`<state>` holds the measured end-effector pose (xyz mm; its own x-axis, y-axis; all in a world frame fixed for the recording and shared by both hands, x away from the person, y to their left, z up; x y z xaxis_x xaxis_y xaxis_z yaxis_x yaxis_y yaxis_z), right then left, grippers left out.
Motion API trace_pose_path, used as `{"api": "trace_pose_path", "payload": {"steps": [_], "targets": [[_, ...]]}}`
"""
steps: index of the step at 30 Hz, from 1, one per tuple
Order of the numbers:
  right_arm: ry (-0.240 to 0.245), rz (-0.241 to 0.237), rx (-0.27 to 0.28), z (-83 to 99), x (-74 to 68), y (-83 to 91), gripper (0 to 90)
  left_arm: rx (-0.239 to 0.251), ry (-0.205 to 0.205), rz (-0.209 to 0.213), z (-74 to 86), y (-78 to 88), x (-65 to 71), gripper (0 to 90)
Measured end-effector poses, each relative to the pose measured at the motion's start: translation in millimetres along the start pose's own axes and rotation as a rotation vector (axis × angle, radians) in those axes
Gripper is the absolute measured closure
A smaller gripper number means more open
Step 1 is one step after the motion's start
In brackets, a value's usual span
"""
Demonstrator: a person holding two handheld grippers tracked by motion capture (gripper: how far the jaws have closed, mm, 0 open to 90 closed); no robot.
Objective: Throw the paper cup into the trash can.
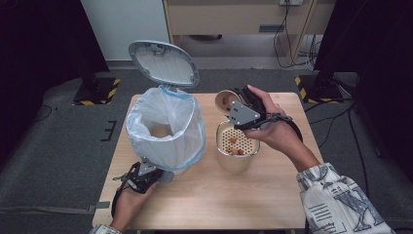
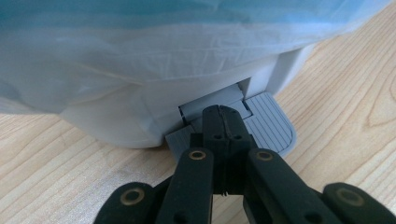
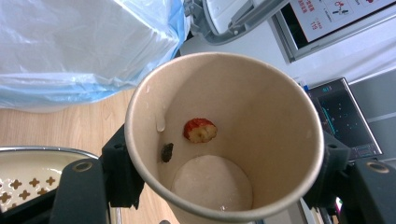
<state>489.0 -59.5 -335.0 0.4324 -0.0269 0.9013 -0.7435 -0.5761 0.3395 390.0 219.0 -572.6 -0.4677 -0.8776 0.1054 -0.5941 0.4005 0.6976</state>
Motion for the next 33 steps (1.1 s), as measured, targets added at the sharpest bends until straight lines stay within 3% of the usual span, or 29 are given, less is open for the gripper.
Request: {"api": "trace_pose_path", "payload": {"steps": [20,33], "targets": [[-0.03,-0.014,0.058,-35.0,13.0,-6.8,30.0,0.005,0.004,-0.002,-0.3,-0.4,0.8,90.0],[-0.089,-0.027,0.118,-59.1,21.5,-16.0,30.0,0.006,0.006,-0.001,-0.3,-0.4,0.9,90.0]]}}
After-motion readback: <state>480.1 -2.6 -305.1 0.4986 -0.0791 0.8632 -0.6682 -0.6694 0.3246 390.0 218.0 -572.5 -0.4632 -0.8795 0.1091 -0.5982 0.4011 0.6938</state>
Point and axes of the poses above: each handheld gripper's, and its own axes: y roughly backward along the jaws, z roughly out of its underside, x roughly to its right, the point moved 8 cm from there along -y, roughly forward along the jaws, and after that the axes turned 14 degrees about y, right-handed, at the moved point
